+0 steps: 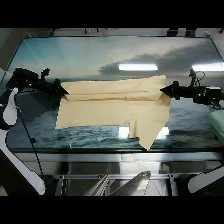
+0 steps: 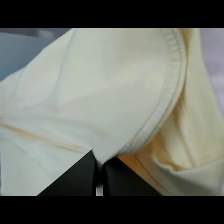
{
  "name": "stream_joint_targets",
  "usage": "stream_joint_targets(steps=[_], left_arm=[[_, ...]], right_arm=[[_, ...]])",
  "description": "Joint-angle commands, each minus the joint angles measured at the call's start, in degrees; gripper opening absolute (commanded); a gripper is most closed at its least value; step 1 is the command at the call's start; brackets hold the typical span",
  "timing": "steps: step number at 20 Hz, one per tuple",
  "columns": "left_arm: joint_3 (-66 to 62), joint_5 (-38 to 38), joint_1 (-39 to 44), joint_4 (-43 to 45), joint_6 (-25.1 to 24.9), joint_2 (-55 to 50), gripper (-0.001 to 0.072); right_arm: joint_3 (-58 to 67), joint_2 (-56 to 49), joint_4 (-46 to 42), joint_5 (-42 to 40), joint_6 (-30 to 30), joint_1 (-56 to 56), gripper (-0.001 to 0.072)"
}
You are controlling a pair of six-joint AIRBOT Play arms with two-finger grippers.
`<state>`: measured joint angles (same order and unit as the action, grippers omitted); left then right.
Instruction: Fold the shirts.
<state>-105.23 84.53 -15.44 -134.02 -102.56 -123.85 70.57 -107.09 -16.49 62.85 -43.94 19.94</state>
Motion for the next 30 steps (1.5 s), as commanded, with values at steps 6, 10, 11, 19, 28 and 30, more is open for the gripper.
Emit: stream_joint_targets(steps=[6, 10, 11, 19, 28, 30], left_arm=[[-5.29, 7.43, 0.00, 0.72, -0.44, 0.00, 0.0554], [-12.20, 16.20, -0.74, 0.55, 3.87, 1.20, 0.0638], [-10.56, 16.46, -1.36, 0.59, 4.11, 3.10, 0.0637], [35.39, 4.90, -6.10, 20.87, 4.22, 35.28, 0.0637], [56.04, -9.20, -5.81, 19.82, 2.71, 39.76, 0.0636], [54.01, -9.86, -2.89, 19.85, 2.73, 37.33, 0.0636]], right_arm=[[0.04, 0.70, -0.09, 2.56, -2.58, 1.22, 0.0301], [0.04, 6.60, -5.18, 6.71, -7.98, 5.46, 0.0381], [0.04, 9.03, -9.27, 7.17, -9.86, 6.36, 0.0367], [-9.57, 27.54, -32.26, 5.44, -23.19, 8.61, 0.0368], [-17.22, 34.40, -30.84, 7.65, -23.37, 8.48, 0.0368], [-17.22, 35.76, -30.82, 8.24, -23.37, 8.48, 0.0368]])
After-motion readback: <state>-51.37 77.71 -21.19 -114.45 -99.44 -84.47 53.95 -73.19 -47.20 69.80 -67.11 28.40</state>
